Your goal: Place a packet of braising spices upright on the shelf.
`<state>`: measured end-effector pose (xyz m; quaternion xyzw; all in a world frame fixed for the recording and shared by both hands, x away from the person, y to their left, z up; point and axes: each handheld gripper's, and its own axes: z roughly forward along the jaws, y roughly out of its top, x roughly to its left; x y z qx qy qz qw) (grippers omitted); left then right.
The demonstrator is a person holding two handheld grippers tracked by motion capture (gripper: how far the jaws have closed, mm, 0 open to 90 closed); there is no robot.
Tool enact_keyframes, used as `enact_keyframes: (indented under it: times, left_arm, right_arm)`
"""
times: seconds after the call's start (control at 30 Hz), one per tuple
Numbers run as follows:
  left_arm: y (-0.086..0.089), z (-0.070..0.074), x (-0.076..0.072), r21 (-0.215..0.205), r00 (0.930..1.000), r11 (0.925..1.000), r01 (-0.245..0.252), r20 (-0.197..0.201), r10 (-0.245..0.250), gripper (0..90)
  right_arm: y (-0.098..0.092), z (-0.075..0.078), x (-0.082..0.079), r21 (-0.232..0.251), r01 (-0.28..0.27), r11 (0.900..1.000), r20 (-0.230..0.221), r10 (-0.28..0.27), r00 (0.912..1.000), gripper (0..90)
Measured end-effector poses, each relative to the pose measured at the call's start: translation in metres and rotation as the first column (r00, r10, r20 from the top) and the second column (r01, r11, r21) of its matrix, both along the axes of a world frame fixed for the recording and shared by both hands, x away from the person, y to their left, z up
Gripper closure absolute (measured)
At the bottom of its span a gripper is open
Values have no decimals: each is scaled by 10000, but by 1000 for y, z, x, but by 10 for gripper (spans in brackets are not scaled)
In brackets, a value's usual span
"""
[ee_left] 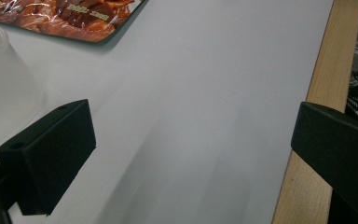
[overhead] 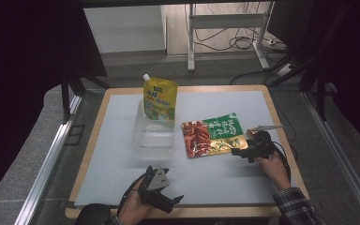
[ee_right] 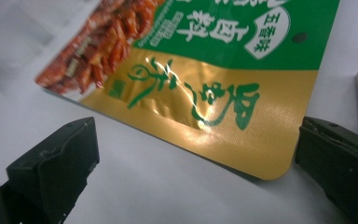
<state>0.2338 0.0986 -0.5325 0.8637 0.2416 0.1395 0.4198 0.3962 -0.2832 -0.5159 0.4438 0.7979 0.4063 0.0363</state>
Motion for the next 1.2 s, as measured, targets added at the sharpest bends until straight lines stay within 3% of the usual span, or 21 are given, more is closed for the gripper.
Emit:
enact_keyframes:
  times: [0.2, 0.57, 0.67, 0.83, 1.2]
  left_arm:
    - [0, 0, 0, 14, 10000, 10000, 33, -11, -33, 0]
    - [-1, 0, 0, 50, 10000, 10000, 76, -3, -76, 0]
    - [-1, 0, 0, 52, 10000, 9999, 90, -4, -90, 0]
    - [-1, -1, 0, 66, 10000, 9999, 96, -11, -96, 0]
    - [-3, -1, 0, 155, 9999, 9998, 128, -5, -128, 0]
  right_arm:
    - [1, 5, -2, 518, -38, 9986, 155, 30, 9999, 0]
    - [1, 8, -3, 932, -105, 9956, 78, 99, 9999, 0]
    - [4, 5, -2, 1286, -442, 9907, -403, 497, 9980, 12]
    - [18, 2, -2, 202, -672, 9975, -133, 675, 9976, 13]
    - [27, -1, 12, -123, -513, 9986, -340, 509, 9981, 18]
